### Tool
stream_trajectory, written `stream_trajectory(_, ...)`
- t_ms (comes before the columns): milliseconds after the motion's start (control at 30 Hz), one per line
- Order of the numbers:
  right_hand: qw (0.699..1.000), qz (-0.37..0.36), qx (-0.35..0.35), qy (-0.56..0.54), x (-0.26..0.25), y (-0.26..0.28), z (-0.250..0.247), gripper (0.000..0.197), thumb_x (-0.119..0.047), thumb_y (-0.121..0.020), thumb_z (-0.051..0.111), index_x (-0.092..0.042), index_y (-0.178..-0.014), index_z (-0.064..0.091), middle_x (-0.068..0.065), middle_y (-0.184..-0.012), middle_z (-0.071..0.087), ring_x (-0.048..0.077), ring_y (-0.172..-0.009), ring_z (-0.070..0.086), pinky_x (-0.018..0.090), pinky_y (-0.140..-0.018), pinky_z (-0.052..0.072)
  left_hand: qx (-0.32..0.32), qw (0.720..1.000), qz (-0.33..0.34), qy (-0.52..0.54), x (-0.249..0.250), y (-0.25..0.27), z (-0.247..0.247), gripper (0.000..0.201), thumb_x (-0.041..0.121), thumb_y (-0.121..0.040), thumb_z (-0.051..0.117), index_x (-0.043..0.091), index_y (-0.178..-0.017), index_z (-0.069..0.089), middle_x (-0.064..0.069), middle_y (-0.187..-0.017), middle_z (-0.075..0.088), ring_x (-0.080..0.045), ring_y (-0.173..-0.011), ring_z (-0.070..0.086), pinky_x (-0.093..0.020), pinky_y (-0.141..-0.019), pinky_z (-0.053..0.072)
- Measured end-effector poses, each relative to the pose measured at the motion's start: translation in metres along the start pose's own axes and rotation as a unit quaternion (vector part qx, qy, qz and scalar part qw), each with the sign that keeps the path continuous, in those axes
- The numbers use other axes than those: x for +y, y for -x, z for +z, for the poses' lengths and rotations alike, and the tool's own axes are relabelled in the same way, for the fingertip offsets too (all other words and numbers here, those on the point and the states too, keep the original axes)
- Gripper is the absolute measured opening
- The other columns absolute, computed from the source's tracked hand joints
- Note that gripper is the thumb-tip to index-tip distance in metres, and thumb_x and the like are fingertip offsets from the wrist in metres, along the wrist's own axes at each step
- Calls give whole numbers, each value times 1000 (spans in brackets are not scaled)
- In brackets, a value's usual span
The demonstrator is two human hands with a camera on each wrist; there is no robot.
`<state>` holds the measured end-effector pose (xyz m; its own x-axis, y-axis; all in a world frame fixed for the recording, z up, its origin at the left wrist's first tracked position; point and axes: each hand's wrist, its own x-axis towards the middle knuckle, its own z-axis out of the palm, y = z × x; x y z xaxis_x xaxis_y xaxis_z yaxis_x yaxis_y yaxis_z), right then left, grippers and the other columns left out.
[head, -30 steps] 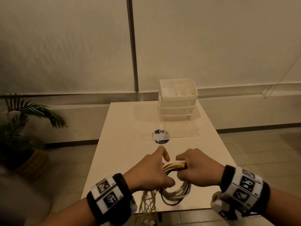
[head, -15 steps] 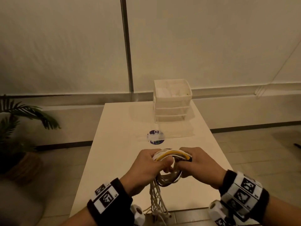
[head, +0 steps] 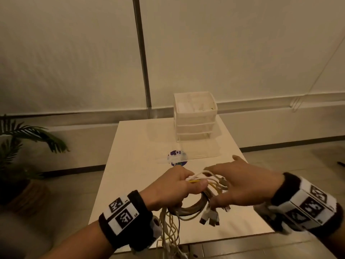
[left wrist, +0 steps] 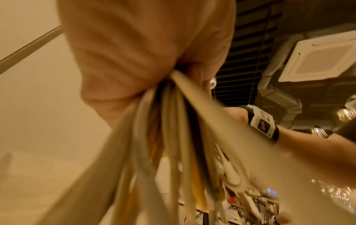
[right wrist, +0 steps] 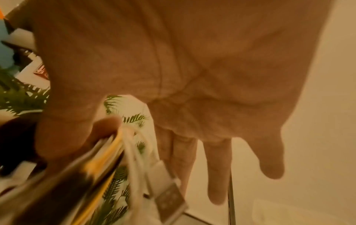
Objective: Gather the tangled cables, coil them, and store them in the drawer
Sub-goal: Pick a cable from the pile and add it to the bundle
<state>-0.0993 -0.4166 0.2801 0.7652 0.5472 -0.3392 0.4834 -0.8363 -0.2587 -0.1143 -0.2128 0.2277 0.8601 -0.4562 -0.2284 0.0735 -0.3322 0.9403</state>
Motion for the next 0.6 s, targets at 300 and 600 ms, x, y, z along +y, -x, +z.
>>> stream_trajectory(300, 958, -76, -58, -269, -24, -18, 20, 52, -13, -77, 75, -19, -123, 52, -2, -103, 70, 1, -87, 68, 25, -78, 57, -32, 996, 48, -64, 11, 1, -2, 23, 35, -91, 62, 22, -72, 67, 3, -58, 52, -7, -49, 43, -24, -52, 36)
stream_trajectory(600, 825, -65, 197, -526, -32, -19, 43, 22, 4, -86, 60, -15, -88, 72, -5, -74, 71, 15, -70, 67, 29, -65, 54, 58, 986, 93, 125, 14, 10, -7, 32, 25, -74, 78, 2, -96, 74, -7, -80, 71, -13, -69, 63, -26, -65, 52)
